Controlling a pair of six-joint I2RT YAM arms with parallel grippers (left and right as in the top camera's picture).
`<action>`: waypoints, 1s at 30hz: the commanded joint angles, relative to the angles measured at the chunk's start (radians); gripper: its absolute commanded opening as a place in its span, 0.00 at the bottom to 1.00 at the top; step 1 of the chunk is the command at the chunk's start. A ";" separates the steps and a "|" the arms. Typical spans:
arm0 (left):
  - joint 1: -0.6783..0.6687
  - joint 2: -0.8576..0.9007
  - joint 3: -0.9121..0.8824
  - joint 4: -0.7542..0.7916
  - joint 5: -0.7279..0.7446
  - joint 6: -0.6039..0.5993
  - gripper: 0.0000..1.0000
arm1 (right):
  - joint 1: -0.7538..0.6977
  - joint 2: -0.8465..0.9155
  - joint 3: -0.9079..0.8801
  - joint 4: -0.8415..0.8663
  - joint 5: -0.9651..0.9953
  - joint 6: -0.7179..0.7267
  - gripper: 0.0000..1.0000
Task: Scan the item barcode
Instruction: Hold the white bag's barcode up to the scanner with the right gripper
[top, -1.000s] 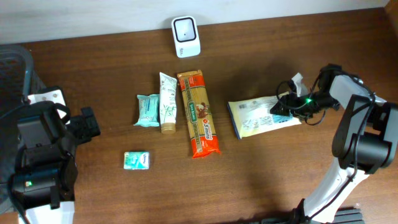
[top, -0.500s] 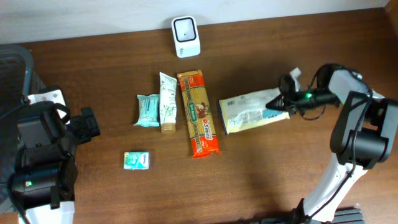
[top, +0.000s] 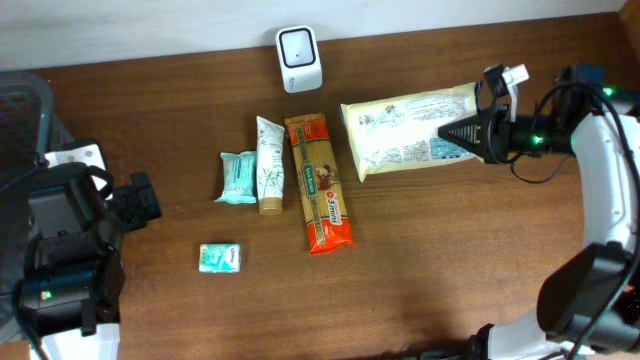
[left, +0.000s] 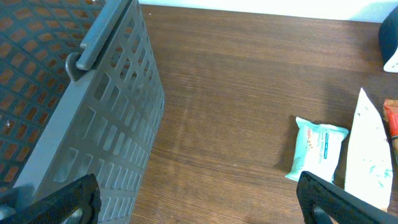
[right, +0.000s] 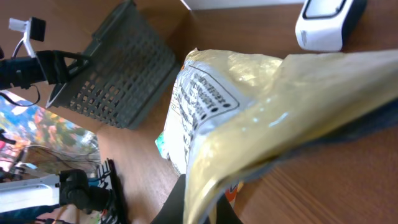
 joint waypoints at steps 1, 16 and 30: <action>0.005 -0.007 0.016 0.001 -0.014 -0.010 0.99 | 0.007 -0.067 0.019 -0.008 -0.072 -0.025 0.04; 0.005 -0.007 0.016 0.001 -0.014 -0.010 0.99 | 0.641 -0.004 0.211 0.769 1.500 0.741 0.04; 0.005 -0.007 0.016 0.002 -0.014 -0.010 0.99 | 0.851 0.495 0.211 1.650 1.955 -0.309 0.04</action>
